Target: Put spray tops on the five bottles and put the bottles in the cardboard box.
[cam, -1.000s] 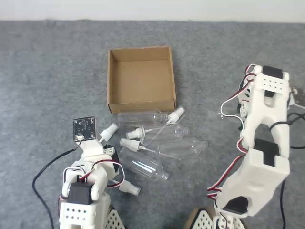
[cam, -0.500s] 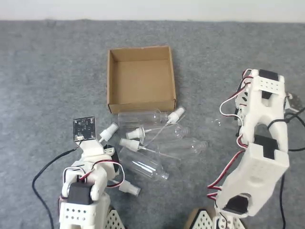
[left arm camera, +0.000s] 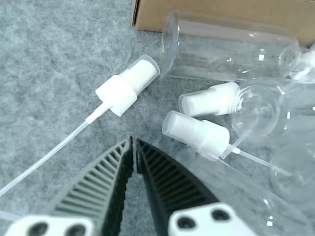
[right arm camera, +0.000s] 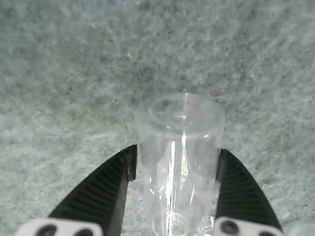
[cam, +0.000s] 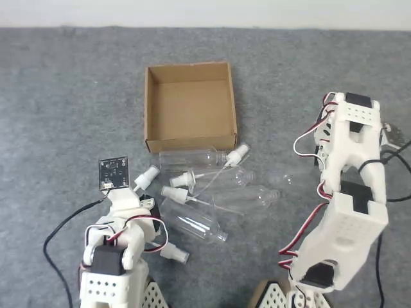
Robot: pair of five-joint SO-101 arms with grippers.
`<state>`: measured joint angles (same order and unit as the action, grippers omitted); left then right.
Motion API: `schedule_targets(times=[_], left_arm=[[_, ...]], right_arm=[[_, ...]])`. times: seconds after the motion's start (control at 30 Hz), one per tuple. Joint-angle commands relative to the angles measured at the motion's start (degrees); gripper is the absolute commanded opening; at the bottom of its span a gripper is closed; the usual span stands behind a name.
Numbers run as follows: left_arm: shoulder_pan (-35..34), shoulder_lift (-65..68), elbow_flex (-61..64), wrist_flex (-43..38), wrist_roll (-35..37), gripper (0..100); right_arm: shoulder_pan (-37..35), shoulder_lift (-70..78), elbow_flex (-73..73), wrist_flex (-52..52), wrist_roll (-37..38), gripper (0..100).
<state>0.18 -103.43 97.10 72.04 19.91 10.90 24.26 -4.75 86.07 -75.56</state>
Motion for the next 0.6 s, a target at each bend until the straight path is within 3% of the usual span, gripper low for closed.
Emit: schedule_targets(times=[0.0, 0.57], left_arm=[[-0.1, -1.1, -0.6, 0.3, -0.3, 1], [-0.1, -1.1, -0.6, 0.3, -0.3, 1]], right_arm=[[-0.9, -5.1, -0.6, -0.2, -0.3, 21.3], [-1.2, -20.1, -0.4, 2.2, 0.1, 21.3]])
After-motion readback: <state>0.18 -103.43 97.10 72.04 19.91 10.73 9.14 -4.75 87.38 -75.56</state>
